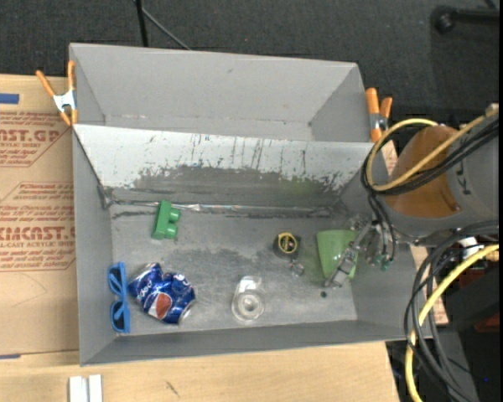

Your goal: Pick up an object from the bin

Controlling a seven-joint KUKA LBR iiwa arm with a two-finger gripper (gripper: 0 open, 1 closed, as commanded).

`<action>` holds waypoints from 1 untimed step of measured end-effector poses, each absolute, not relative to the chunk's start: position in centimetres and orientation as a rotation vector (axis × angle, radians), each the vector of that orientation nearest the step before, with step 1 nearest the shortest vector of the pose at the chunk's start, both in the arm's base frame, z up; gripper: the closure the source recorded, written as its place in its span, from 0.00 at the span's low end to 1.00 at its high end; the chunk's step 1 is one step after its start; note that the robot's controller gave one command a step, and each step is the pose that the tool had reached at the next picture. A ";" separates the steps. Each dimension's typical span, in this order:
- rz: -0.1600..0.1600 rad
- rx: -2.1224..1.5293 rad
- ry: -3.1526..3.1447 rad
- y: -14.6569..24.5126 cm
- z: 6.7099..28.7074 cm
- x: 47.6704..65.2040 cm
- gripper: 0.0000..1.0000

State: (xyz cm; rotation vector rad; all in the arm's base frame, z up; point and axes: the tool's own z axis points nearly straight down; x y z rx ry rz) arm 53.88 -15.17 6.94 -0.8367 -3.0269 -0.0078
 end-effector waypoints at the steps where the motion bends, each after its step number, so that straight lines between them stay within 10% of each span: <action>1: -0.010 -0.833 -3.027 -15.0 6.9 53.9 0.00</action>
Offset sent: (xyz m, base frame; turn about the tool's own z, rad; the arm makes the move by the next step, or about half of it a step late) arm 0.0000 0.0000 0.0000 0.0000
